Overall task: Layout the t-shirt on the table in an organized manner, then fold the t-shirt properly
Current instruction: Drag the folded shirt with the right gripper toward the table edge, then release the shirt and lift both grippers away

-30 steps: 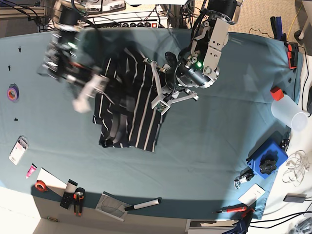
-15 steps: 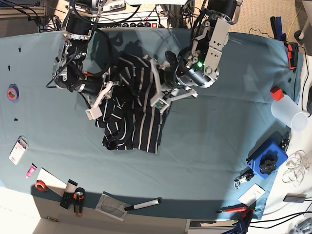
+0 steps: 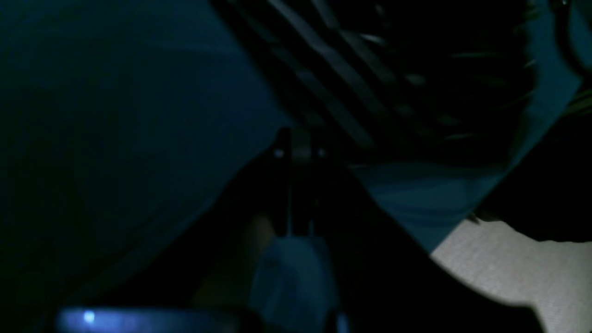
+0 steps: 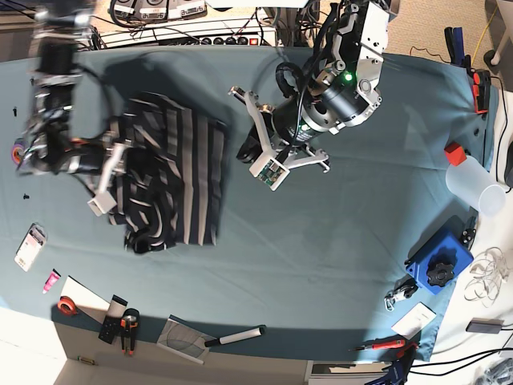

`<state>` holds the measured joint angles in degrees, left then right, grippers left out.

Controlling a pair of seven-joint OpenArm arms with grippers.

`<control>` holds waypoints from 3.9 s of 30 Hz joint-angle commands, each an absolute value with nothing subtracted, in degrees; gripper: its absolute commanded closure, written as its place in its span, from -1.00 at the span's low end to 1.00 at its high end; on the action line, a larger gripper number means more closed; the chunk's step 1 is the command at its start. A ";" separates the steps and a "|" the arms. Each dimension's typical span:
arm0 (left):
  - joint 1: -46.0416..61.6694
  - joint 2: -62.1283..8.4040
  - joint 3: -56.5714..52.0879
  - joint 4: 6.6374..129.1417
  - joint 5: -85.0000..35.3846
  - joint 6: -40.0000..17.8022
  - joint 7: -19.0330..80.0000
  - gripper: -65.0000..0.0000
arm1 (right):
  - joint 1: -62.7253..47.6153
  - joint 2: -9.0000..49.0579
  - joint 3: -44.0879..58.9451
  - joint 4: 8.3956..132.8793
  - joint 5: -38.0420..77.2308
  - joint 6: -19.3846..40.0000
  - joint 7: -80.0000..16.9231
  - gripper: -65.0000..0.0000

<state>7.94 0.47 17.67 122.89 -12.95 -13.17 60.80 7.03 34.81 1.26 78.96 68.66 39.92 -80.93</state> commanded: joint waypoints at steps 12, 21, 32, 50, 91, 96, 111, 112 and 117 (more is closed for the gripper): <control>7.62 0.91 17.80 123.76 -8.56 -13.41 59.07 1.00 | 19.42 36.82 -11.05 79.81 28.10 40.00 -68.62 1.00; 7.62 0.91 17.80 123.76 -8.54 -13.41 58.46 1.00 | 26.87 36.51 -38.59 79.81 -0.03 40.00 -44.40 1.00; 7.62 0.91 17.80 123.74 -8.56 -13.39 57.34 1.00 | 29.67 35.68 -45.39 79.81 -16.27 40.00 -28.88 1.00; 7.62 0.91 17.82 123.74 -8.58 -13.39 57.34 1.00 | 29.89 35.70 -45.39 79.83 -17.41 32.47 -28.88 0.32; -1.52 0.93 17.80 107.44 -7.05 -17.21 49.80 1.00 | 27.03 22.92 -19.92 75.02 4.19 2.50 -32.69 1.00; -5.19 0.93 17.80 108.07 -7.01 -13.69 55.68 1.00 | 24.29 17.98 -14.90 64.88 6.68 13.45 -26.52 1.00; -1.85 0.78 11.60 114.48 3.25 -8.40 60.05 1.00 | 24.10 14.92 -8.43 72.10 6.72 13.52 -36.34 1.00; -0.97 0.78 9.87 115.42 3.22 -8.56 59.27 1.00 | 24.10 14.92 -6.79 75.02 7.18 13.52 -38.52 1.00; 2.24 -1.02 1.58 117.62 -3.16 -9.04 57.43 1.00 | 24.12 14.94 1.93 87.90 13.56 13.54 -52.56 1.00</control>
<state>2.96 -1.15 1.43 116.57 -3.31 -8.84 58.48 23.03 14.41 1.98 87.37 13.56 13.37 -54.30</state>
